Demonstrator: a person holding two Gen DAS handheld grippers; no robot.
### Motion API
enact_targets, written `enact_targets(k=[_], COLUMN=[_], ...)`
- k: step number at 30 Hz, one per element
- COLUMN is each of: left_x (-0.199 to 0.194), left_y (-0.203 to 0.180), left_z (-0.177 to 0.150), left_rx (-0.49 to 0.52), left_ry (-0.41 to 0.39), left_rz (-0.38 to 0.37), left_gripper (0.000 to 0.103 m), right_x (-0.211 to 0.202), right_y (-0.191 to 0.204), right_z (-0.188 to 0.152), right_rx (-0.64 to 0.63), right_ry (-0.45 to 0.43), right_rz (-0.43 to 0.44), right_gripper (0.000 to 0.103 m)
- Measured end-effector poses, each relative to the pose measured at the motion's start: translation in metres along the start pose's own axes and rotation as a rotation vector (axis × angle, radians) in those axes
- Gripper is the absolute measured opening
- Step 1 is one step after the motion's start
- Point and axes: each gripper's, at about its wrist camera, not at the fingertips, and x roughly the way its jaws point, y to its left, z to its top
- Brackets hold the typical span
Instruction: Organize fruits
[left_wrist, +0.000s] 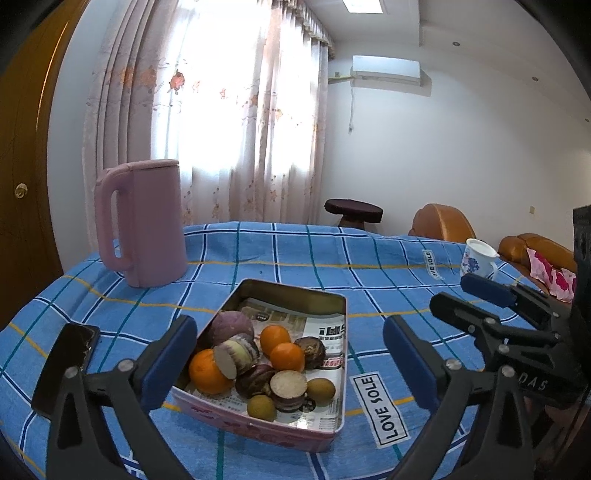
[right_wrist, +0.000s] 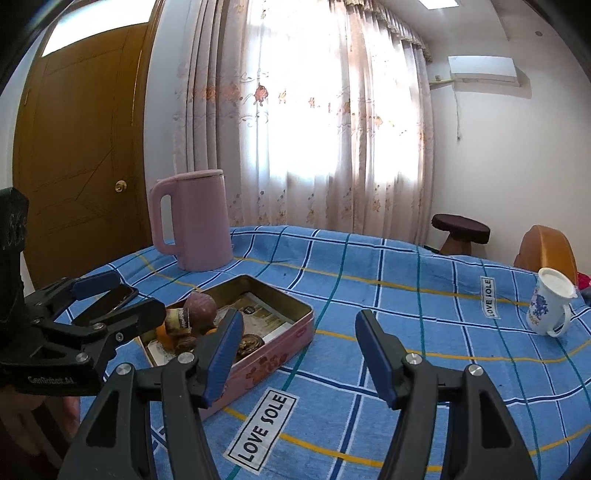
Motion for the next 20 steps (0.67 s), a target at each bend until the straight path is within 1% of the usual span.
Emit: enact_targets(k=[5, 8, 14, 20], left_x=[-0.002, -0.001, 0.001, 0.001], left_y=[-0.005, -0.007, -0.008, -0.01], left_z=[0.003, 0.003, 0.002, -0.001], left_rx=[0.005, 0.006, 0.005, 0.007], left_ry=[-0.002, 0.005, 0.009, 0.016], left_rz=[-0.008, 0.009, 0.018, -0.016], left_gripper=[0.103, 0.103, 0.103, 0.103], right_x=[-0.01, -0.014, -0.013, -0.009], right_y=[-0.007, -0.01, -0.015, -0.019], right_z=[0.002, 0.002, -0.003, -0.007], right_rx=[0.0, 0.004, 0.013, 0.021], right_ry=[-0.028, -0.037, -0.032, -0.018], right_rz=[-0.027, -0.034, -0.041, -0.047], right_gripper=[0.065, 0.065, 0.065, 0.065])
